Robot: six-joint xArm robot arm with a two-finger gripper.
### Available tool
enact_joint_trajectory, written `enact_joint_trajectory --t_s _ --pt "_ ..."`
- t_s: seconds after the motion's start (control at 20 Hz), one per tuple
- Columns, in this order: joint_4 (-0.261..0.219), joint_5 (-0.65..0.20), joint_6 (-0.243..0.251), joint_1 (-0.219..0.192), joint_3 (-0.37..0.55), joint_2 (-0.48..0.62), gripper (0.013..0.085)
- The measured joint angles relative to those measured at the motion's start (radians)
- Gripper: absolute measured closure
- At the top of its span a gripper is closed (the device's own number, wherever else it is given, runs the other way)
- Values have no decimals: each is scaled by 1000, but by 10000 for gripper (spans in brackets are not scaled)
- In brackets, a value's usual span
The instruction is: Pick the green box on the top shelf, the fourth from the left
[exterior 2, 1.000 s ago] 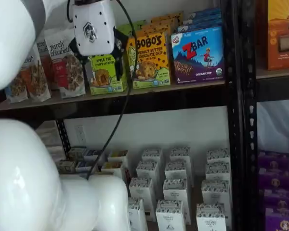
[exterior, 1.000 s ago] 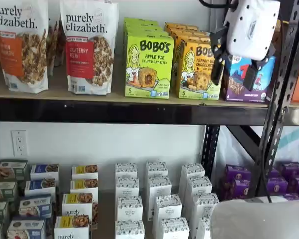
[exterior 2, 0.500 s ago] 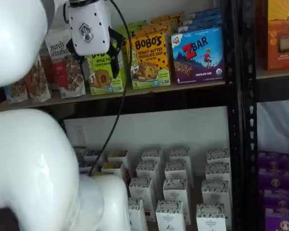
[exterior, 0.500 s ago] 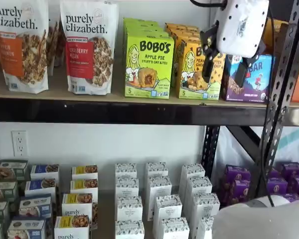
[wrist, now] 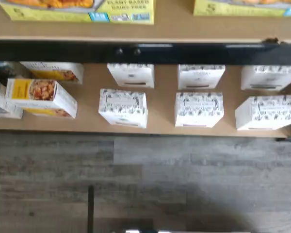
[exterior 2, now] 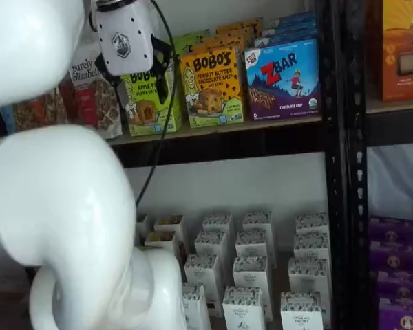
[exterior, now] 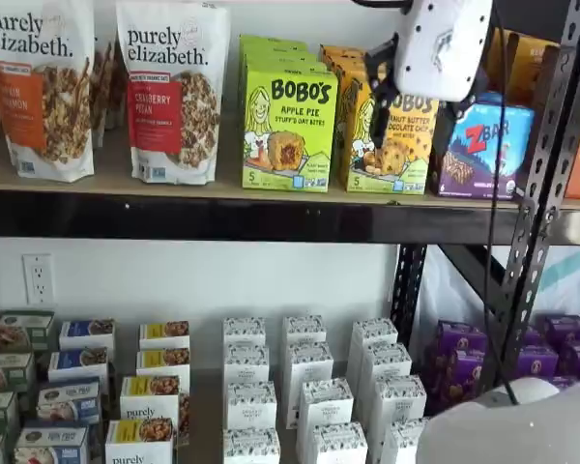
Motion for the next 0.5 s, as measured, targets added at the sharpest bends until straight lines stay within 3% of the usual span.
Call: enact_joint_trajectory --t_s 0.3,0.5 --pt "12 -78 21 20 -20 61 130" --pt "-14 -117 48 52 -49 113 130"
